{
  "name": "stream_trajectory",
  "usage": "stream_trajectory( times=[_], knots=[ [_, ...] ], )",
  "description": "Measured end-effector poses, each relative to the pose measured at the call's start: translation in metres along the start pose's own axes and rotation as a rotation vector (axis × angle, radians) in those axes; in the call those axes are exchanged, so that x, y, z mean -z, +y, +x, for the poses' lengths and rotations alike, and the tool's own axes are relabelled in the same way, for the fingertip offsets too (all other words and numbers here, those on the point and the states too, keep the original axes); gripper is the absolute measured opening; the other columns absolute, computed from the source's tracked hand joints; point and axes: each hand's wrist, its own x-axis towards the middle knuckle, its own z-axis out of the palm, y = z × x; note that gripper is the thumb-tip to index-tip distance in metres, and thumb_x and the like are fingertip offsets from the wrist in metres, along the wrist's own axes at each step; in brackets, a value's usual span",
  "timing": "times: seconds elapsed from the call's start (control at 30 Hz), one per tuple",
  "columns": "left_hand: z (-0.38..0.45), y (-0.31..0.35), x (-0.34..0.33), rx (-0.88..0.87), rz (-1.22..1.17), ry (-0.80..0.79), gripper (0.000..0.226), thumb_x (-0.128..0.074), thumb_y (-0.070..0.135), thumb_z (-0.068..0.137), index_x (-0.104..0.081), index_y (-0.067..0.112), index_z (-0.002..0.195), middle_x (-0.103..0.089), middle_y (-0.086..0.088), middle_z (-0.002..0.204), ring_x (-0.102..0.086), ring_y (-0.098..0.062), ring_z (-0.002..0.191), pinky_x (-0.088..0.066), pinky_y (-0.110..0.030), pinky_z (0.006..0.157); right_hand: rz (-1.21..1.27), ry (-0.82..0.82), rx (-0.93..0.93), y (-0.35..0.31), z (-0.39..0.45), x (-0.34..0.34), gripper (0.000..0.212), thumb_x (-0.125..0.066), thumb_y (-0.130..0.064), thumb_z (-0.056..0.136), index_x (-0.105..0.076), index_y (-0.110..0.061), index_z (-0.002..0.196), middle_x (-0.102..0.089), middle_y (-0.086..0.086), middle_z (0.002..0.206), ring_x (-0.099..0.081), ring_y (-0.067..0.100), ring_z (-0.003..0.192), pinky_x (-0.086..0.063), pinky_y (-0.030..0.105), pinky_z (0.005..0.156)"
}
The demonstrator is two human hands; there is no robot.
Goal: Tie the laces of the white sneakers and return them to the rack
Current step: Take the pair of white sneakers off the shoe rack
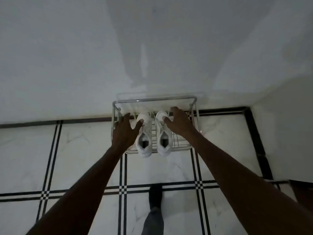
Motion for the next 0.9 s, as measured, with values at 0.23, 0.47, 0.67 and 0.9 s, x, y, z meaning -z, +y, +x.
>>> stream_trajectory(
  times=[0.23,0.47,0.67,0.9],
  knots=[
    [0.063,-0.099,-0.124,0.255,-0.156,-0.157,0.061,-0.07,0.039,0.092,-0.052,0.004,0.138,-0.06,-0.018,0.136,-0.059,-0.036,0.125,-0.049,-0.038,0.093,0.002,-0.204,-0.279,0.1,0.061,-0.098,0.054,-0.065,-0.024,0.091,-0.048,0.005,0.134,-0.062,0.024,0.127,-0.06,0.038,0.118,-0.048,0.035,0.086],
    [0.088,-0.135,-0.163,0.271,-0.26,-0.189,0.041,-0.06,0.02,0.095,-0.053,0.014,0.135,-0.066,-0.009,0.11,-0.068,-0.036,0.099,-0.061,-0.056,0.084,0.056,-0.186,-0.357,0.158,0.093,-0.147,0.051,-0.064,-0.019,0.088,-0.051,-0.003,0.134,-0.063,0.021,0.127,-0.06,0.038,0.116,-0.048,0.034,0.085],
    [0.046,-0.145,-0.177,0.132,-0.276,-0.071,0.044,-0.053,0.036,0.09,-0.055,0.019,0.131,-0.071,-0.01,0.11,-0.071,-0.036,0.092,-0.061,-0.059,0.076,0.177,-0.125,-0.236,0.159,0.059,-0.156,0.036,-0.06,-0.016,0.089,-0.06,-0.009,0.124,-0.068,0.011,0.102,-0.066,0.031,0.097,-0.045,0.029,0.073],
    [-0.079,-0.156,-0.195,0.043,-0.35,0.076,0.059,-0.048,0.032,0.094,-0.045,0.018,0.151,-0.062,-0.008,0.141,-0.061,-0.032,0.126,-0.054,-0.056,0.102,0.29,-0.045,-0.047,0.176,-0.059,-0.164,0.049,-0.06,-0.012,0.093,-0.051,-0.021,0.14,-0.062,-0.007,0.108,-0.061,0.011,0.098,-0.043,0.0,0.068]
  ],
)
